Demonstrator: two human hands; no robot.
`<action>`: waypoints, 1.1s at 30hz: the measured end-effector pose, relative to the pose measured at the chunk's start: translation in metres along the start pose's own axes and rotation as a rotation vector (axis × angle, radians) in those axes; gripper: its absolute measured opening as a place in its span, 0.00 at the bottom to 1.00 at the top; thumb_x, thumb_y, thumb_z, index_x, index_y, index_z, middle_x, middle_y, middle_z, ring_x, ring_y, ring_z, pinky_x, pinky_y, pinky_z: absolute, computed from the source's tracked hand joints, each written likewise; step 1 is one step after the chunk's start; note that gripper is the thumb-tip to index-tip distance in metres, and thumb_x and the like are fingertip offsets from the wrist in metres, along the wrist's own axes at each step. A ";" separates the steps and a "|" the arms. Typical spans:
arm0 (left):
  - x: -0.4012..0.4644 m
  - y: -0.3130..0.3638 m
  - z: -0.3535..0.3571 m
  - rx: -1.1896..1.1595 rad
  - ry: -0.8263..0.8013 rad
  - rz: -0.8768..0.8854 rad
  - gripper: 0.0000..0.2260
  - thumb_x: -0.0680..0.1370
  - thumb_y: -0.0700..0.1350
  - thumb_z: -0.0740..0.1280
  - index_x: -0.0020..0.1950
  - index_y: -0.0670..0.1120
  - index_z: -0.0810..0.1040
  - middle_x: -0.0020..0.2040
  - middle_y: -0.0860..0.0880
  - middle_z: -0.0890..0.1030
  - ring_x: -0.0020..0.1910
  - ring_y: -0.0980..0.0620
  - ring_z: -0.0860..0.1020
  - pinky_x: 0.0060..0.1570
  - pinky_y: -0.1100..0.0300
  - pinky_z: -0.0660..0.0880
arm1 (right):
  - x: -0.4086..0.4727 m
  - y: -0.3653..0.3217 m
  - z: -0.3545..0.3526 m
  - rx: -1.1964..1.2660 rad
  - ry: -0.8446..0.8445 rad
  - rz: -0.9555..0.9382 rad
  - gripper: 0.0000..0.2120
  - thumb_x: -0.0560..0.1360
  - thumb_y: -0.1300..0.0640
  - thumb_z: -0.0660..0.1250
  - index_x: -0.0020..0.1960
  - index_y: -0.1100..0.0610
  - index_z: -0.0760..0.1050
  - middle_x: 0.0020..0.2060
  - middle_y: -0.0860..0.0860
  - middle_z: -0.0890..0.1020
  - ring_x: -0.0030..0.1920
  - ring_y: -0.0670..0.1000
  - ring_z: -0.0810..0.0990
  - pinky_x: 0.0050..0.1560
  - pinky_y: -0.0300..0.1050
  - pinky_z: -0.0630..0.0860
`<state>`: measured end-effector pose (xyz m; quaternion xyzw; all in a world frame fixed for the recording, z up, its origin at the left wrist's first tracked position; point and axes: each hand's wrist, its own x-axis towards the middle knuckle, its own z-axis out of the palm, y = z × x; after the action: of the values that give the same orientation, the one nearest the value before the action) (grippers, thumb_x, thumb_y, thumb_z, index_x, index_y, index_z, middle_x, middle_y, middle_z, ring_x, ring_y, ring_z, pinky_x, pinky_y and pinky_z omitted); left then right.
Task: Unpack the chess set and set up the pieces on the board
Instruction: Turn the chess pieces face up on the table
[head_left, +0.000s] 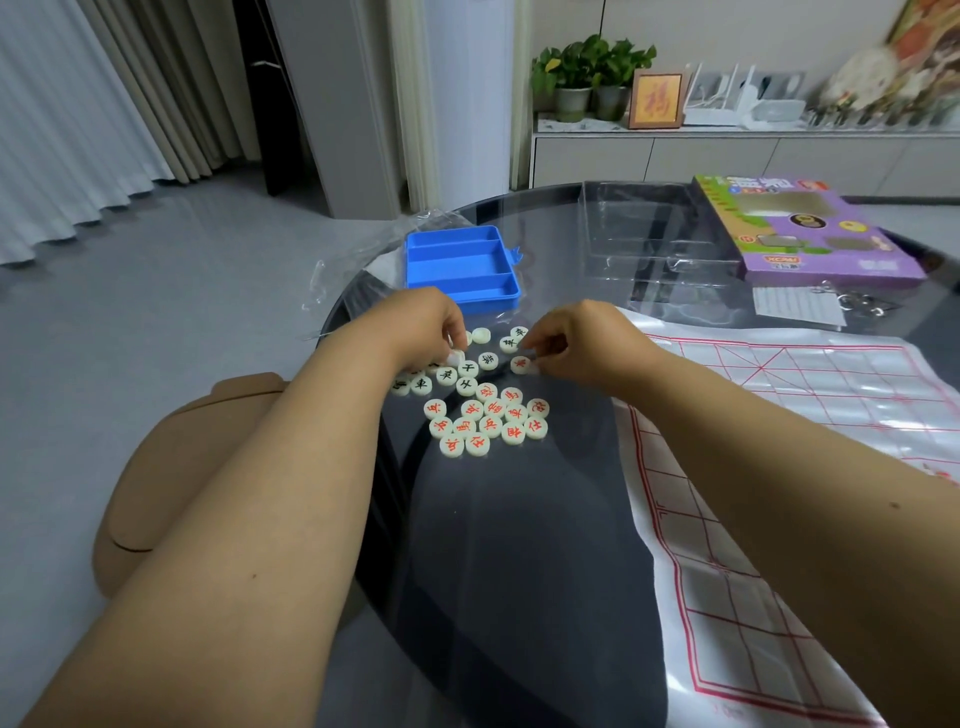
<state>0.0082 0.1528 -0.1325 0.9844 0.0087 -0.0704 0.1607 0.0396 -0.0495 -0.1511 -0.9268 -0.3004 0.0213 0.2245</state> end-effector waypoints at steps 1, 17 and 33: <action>0.001 0.000 0.000 0.002 0.000 0.001 0.07 0.74 0.42 0.73 0.43 0.54 0.78 0.41 0.56 0.76 0.42 0.55 0.76 0.40 0.61 0.72 | 0.001 -0.002 0.002 -0.028 -0.028 -0.008 0.13 0.73 0.56 0.71 0.57 0.53 0.81 0.49 0.50 0.82 0.43 0.46 0.77 0.41 0.30 0.71; -0.005 0.003 0.001 -0.039 0.042 0.019 0.07 0.73 0.40 0.73 0.42 0.52 0.79 0.41 0.55 0.79 0.40 0.56 0.77 0.39 0.62 0.73 | -0.004 -0.010 0.001 0.092 -0.084 0.058 0.10 0.72 0.55 0.72 0.53 0.53 0.82 0.48 0.48 0.82 0.43 0.46 0.78 0.43 0.34 0.75; -0.041 0.022 0.031 -0.435 0.639 0.351 0.07 0.69 0.34 0.74 0.39 0.45 0.83 0.40 0.52 0.80 0.42 0.57 0.78 0.44 0.63 0.77 | -0.008 -0.025 -0.002 0.822 -0.034 0.109 0.10 0.69 0.58 0.74 0.50 0.58 0.82 0.43 0.54 0.85 0.42 0.50 0.83 0.46 0.41 0.81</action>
<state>-0.0353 0.1224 -0.1492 0.8866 -0.0949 0.2701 0.3634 0.0194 -0.0370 -0.1398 -0.7740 -0.2212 0.1668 0.5693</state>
